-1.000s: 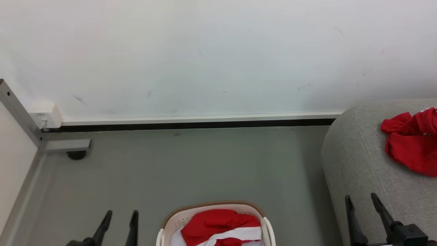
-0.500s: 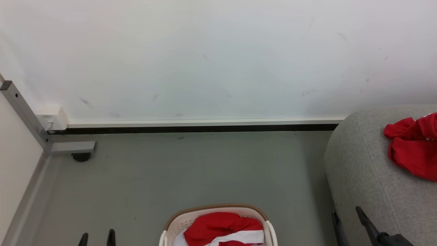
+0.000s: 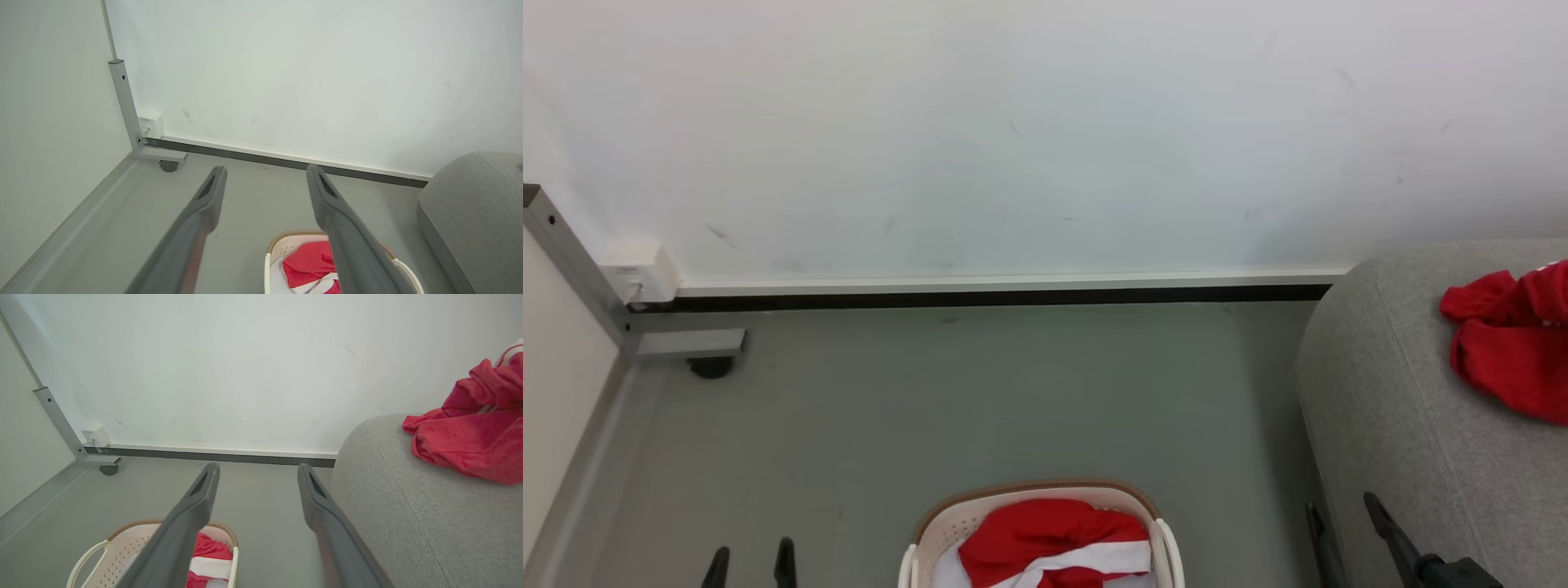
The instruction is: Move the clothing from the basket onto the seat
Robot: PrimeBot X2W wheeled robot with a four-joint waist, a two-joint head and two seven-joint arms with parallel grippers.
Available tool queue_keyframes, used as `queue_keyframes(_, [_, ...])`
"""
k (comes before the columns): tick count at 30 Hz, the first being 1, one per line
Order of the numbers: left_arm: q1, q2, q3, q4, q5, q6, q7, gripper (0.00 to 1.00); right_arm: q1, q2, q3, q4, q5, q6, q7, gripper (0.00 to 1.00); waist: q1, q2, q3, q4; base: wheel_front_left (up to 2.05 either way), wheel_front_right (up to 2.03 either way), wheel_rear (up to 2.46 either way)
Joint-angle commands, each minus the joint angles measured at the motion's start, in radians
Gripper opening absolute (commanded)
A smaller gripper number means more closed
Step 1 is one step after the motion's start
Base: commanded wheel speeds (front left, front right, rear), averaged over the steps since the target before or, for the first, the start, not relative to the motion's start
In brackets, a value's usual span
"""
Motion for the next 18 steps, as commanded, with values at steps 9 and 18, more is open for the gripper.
queue_keyframes(9, [-0.103, 0.043, -0.091, -0.023, 0.024, -0.004, -0.001, 1.00, -0.050, -0.002, 0.016, -0.032, 0.025, -0.002, -0.003, 1.00, 0.0000, -0.0001, 0.081, -0.095, 0.00, 0.00, 0.00])
queue_keyframes(18, [-0.289, 0.119, -0.224, 0.130, 0.094, -0.004, -0.001, 1.00, -0.093, -0.002, 0.042, -0.079, 0.067, -0.002, -0.003, 1.00, 0.0000, -0.0001, 0.213, -0.230, 0.00, 0.00, 0.00])
